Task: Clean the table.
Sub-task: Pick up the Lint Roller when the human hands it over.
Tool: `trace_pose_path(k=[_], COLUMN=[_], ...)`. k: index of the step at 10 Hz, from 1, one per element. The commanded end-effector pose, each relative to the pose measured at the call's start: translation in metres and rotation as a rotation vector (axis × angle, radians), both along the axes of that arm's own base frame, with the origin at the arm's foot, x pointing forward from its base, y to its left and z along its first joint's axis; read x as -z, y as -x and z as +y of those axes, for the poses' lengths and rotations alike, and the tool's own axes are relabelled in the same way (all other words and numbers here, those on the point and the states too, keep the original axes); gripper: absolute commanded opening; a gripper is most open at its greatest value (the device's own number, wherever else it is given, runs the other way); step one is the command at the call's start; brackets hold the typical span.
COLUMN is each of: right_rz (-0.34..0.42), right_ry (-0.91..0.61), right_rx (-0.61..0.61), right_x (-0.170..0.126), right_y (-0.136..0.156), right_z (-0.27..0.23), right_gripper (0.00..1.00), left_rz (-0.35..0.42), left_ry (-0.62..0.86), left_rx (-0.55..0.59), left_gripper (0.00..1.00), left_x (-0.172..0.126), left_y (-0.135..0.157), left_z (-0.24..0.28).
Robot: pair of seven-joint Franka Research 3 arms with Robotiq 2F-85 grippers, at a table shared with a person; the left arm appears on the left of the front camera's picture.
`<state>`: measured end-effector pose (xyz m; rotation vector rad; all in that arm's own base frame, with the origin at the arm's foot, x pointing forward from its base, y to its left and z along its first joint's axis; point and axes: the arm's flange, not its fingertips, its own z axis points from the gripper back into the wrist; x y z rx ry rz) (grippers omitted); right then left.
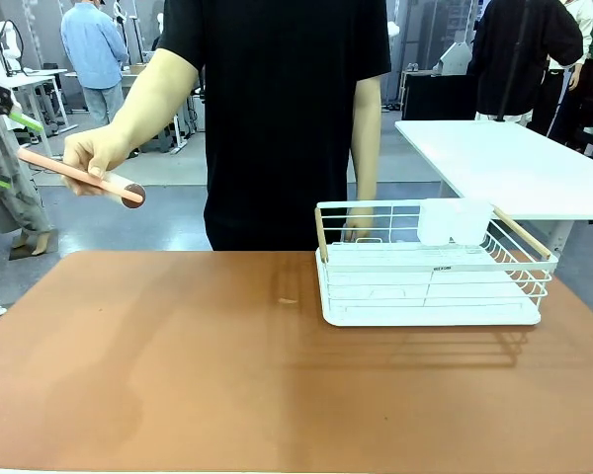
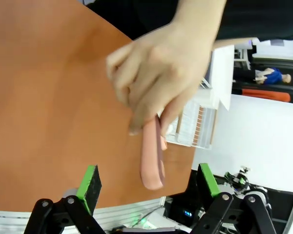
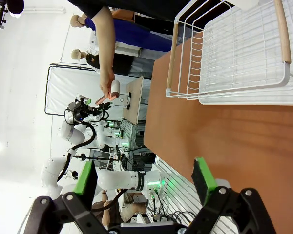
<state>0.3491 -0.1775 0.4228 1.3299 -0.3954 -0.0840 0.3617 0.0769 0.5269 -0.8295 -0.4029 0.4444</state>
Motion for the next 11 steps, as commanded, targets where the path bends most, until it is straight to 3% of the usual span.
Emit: trace_pose_path(k=[1,8,10,11], right_rz=[0.006,0.006,0.006,0.006], right_ry=[0.000,0.000,0.000,0.000], right_rx=[0.007,0.007,0.007,0.007], right_x=[-0.003,-0.003,-0.003,-0.003], right_y=[0.000,0.000,0.000,0.000], right_z=[0.000,0.000,0.000,0.000], right_gripper=[1.00,1.00,1.00,1.00], left_rz=[-0.001,-0.034,-0.045,-0.034], left_ry=[-0.012,0.013,0.003,0.010], left_rx=[-0.045,-0.072,-0.076,-0.074], left_gripper=[1.00,1.00,0.87,0.75], left_x=[0.023,0.047,0.046,0.049], left_y=[-0.005,-0.023,-0.034,-0.034], left_z=[-0.015,-0.037,-0.039,-0.039])
